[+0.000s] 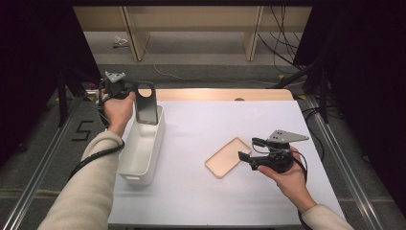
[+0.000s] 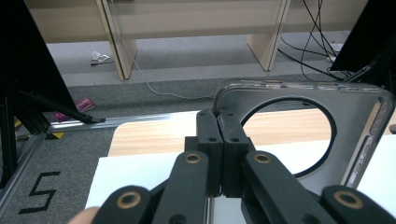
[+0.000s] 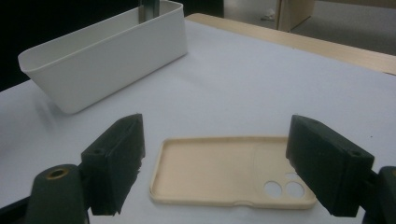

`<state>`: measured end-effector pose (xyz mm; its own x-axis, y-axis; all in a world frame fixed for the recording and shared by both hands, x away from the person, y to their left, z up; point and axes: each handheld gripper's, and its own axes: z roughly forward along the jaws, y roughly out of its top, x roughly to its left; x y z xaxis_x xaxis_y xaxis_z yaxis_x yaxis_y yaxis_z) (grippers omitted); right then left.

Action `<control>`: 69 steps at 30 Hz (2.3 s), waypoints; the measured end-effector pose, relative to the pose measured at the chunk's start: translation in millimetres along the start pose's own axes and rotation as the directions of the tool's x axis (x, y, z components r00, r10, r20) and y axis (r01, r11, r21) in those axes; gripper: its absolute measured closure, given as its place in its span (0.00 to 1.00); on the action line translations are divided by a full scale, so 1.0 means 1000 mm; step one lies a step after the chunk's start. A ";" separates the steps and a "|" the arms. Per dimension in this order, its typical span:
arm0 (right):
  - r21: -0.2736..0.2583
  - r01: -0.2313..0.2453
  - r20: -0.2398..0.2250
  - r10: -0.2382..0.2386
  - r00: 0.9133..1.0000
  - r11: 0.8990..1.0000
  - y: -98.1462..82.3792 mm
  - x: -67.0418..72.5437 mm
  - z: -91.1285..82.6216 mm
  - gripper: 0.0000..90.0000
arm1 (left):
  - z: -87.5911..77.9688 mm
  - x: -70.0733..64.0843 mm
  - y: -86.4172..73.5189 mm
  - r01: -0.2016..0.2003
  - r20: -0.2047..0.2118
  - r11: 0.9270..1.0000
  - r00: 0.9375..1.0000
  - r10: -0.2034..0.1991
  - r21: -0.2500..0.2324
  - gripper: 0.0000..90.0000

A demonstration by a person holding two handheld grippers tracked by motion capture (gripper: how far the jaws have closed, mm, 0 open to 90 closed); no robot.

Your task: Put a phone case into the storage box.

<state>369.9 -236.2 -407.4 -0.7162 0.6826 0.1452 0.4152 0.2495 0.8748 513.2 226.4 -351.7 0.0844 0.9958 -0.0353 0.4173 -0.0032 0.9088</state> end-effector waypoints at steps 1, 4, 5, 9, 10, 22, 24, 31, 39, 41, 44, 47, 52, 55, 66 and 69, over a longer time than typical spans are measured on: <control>0.000 -0.001 0.000 0.001 1.000 1.000 0.000 0.000 0.000 0.23 | 0.001 0.000 0.000 0.001 -0.001 1.000 1.000 -0.001 0.000 0.99; 0.000 -0.001 -0.003 0.001 1.000 1.000 0.000 0.000 0.000 0.23 | 0.002 0.000 -0.001 -0.002 -0.002 1.000 1.000 0.002 0.004 0.99; 0.000 -0.001 -0.004 0.001 1.000 1.000 0.000 0.000 0.000 0.24 | 0.003 0.000 -0.001 -0.001 -0.002 1.000 1.000 0.001 0.005 0.99; 0.002 -0.004 -0.005 0.004 1.000 1.000 0.000 0.000 0.000 0.24 | 0.005 0.000 -0.002 0.002 -0.003 1.000 1.000 -0.002 0.009 0.99; 0.000 -0.004 -0.007 0.004 1.000 1.000 0.000 -0.001 0.000 0.24 | 0.005 0.000 -0.003 0.002 -0.003 1.000 1.000 -0.002 0.011 0.99; 0.001 -0.012 -0.012 0.012 1.000 1.000 -0.001 -0.001 0.001 0.24 | 0.012 0.001 -0.009 -0.004 -0.003 1.000 1.000 0.004 0.029 0.99; 0.001 -0.012 -0.012 0.012 1.000 1.000 -0.001 -0.001 0.001 0.24 | 0.013 0.002 -0.010 -0.002 -0.004 0.999 1.000 0.002 0.032 0.99; -0.001 -0.011 -0.014 0.011 1.000 1.000 -0.001 -0.001 0.000 0.24 | 0.017 0.001 -0.013 0.002 -0.008 0.999 1.000 -0.001 0.040 0.99; -0.001 -0.012 -0.015 0.012 1.000 1.000 -0.001 -0.001 0.000 0.24 | 0.023 0.001 -0.016 0.007 -0.022 0.999 1.000 -0.006 0.047 0.98; 0.000 -0.013 -0.013 0.013 1.000 1.000 -0.001 -0.001 0.000 0.24 | 0.024 0.001 -0.017 0.007 -0.029 0.999 1.000 -0.006 0.046 0.98; -0.002 -0.013 -0.013 0.013 1.000 1.000 -0.001 -0.001 0.000 0.24 | 0.026 0.001 -0.019 0.011 -0.034 0.999 0.999 -0.009 0.048 0.98; 0.000 -0.013 -0.013 0.013 1.000 1.000 -0.001 -0.001 0.000 0.24 | 0.029 0.001 -0.021 0.016 -0.041 0.998 0.999 -0.014 0.055 0.98; -0.004 -0.016 -0.009 0.016 1.000 1.000 -0.001 -0.001 0.000 0.23 | 0.033 0.000 -0.025 0.015 -0.050 0.998 0.999 -0.012 0.062 0.98; -0.005 -0.017 -0.008 0.017 1.000 1.000 -0.001 -0.001 0.000 0.23 | 0.035 0.000 -0.026 0.012 -0.053 0.998 0.999 -0.009 0.067 0.98; -0.008 -0.019 -0.010 0.019 1.000 1.000 0.000 -0.001 -0.001 0.23 | 0.041 -0.002 -0.028 0.011 -0.066 0.997 0.998 -0.006 0.071 0.97; -0.010 -0.018 -0.010 0.018 1.000 1.000 0.000 -0.001 -0.001 0.23 | 0.041 -0.002 -0.030 0.007 -0.067 0.997 0.998 -0.003 0.072 0.97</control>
<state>370.4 -237.7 -407.6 -0.7140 0.6802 0.1659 0.4229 0.2302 0.8764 538.3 221.1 -395.7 0.0224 0.9997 -0.0096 0.4824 -0.0024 0.8760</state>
